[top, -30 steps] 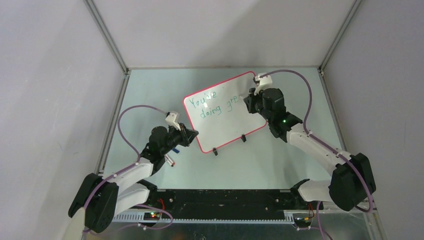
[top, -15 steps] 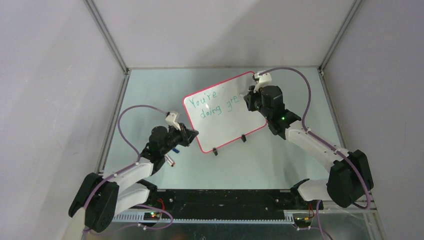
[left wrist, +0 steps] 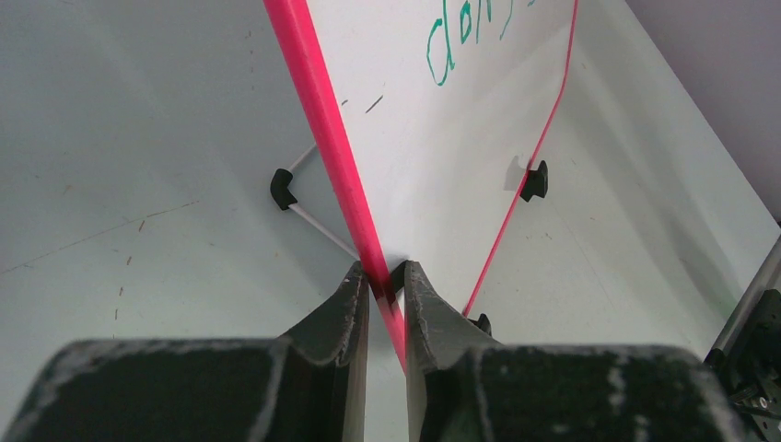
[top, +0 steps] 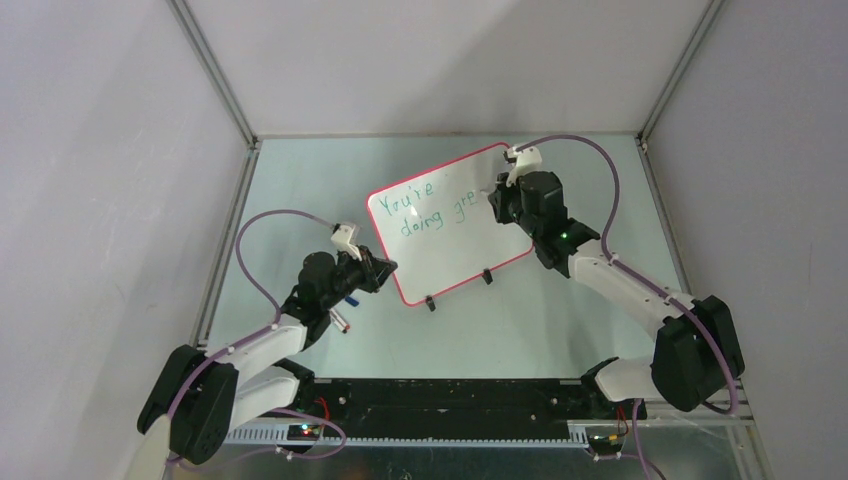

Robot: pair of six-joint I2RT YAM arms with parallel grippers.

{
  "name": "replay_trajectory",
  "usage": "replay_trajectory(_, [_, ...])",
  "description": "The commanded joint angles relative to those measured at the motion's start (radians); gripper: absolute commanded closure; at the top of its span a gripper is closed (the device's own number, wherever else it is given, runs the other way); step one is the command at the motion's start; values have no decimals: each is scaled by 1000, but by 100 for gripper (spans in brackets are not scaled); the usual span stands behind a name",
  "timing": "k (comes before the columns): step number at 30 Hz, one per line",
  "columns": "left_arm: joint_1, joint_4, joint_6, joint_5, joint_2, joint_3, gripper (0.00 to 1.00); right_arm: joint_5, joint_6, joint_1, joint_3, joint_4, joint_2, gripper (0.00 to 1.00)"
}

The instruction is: Write a sentence on the whiteboard

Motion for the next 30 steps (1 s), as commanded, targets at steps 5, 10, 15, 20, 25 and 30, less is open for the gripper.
replay_trajectory(5, [5,-26,52,-11,15,30,92,23,-6,-6,42,20,12,100])
replay_trajectory(10, [6,-26,51,-13,15,30,92,15,-7,-7,51,16,17,100])
replay_trajectory(15, [6,-25,52,-10,13,30,92,-13,-11,-6,56,14,19,100])
replay_trajectory(20, [6,-27,51,-10,13,30,92,-26,-13,-3,55,14,17,100])
replay_trajectory(25, [5,-28,52,-10,11,31,92,-39,-19,-2,55,10,16,100])
replay_trajectory(30, [6,-29,52,-11,10,29,92,-52,-21,2,56,0,17,100])
